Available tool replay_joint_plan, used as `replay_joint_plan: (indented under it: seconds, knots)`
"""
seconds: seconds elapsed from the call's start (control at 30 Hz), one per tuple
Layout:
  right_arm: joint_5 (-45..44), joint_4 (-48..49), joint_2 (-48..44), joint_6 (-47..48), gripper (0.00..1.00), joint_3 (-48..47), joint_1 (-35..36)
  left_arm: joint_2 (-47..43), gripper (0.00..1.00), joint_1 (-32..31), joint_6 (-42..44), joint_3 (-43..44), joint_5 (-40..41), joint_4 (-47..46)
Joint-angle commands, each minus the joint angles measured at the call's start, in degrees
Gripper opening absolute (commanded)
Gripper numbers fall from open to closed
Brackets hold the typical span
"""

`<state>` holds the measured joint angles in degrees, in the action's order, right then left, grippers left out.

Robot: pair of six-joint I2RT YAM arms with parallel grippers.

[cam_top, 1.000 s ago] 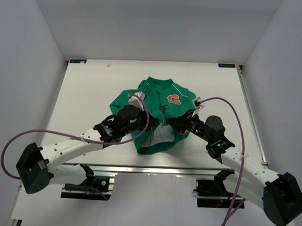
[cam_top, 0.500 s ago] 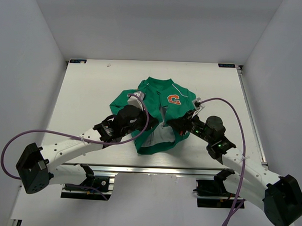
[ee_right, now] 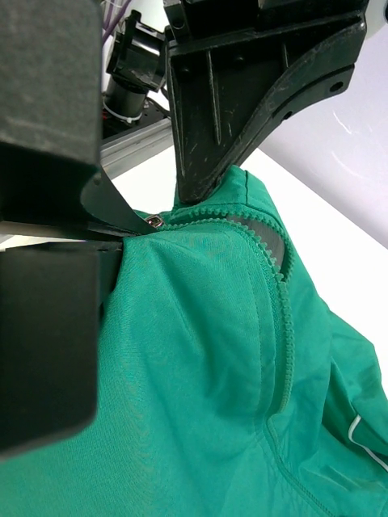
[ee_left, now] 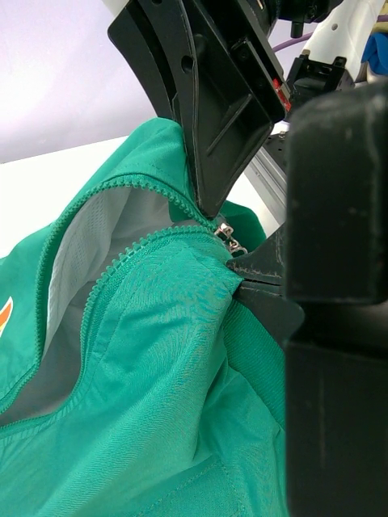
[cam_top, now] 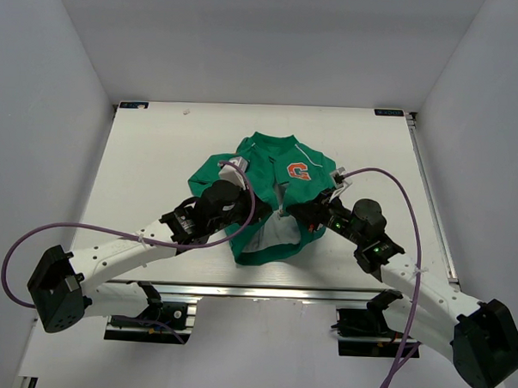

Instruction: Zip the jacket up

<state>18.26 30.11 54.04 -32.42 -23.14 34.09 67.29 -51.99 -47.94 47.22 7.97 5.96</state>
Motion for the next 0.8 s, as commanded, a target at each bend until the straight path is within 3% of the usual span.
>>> replay_joint_plan:
  seconds: [0.0,0.77]
  knots:
    - [-0.9,2.4,0.1,1.0,0.00,-2.9,-0.1,-1.6,0.00,-0.3,-0.2,0.3,-0.3,-1.1]
    - [-0.3,5.1,1.2,-1.2,0.00,-3.5,-0.1,-0.3,0.00,-0.3,0.0,0.2,-1.5,-2.1]
